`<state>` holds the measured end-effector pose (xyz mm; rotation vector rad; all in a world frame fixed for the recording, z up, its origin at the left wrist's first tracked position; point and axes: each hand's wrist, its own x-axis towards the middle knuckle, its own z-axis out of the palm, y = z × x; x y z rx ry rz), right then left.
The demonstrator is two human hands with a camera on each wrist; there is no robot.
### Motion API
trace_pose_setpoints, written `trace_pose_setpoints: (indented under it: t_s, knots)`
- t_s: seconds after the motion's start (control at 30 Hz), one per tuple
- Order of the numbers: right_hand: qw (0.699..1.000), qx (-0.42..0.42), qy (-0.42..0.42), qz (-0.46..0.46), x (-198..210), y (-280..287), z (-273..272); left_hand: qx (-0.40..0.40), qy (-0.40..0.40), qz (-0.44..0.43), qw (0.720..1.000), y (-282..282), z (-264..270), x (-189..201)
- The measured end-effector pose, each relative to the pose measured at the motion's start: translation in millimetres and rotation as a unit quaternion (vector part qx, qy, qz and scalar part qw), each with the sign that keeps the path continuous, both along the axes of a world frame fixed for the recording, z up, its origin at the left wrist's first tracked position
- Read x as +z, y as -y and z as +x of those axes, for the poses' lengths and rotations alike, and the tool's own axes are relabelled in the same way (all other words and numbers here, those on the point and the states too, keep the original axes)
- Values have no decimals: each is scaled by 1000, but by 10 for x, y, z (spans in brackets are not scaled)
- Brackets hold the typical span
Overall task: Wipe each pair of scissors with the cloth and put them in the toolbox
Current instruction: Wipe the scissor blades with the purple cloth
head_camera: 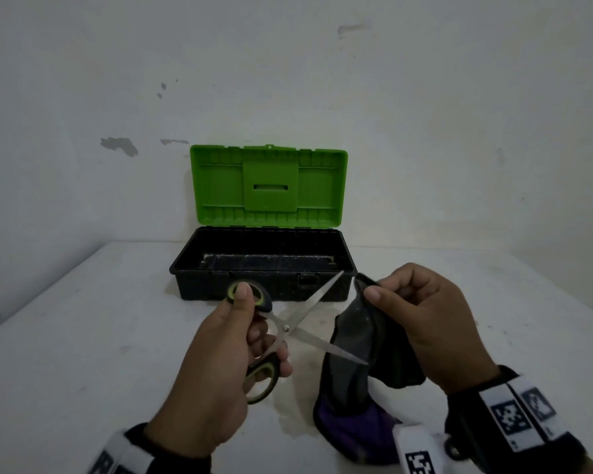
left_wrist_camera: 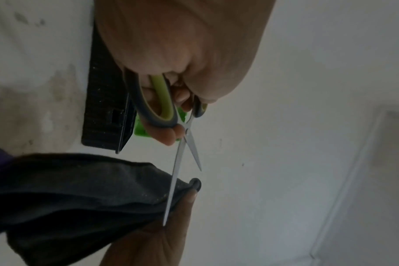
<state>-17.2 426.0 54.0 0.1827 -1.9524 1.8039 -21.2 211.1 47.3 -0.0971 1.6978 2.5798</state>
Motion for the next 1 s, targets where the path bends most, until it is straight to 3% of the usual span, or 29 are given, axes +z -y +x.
trace_pose_setpoints:
  t_s: [0.2, 0.33, 0.53, 1.0]
  knots:
    - [988, 132, 64, -46, -50, 147, 27, -66, 92, 69, 991, -107, 4, -11]
    - [975, 172, 116, -85, -97, 219, 8, -92, 138, 80, 983, -130, 6, -4]
    - [952, 213, 168, -141, -85, 307, 19, -75, 140, 75, 984, -148, 9, 25]
    - [955, 202, 205, -68, -41, 321, 16, -70, 90, 7, 993, -91, 47, 24]
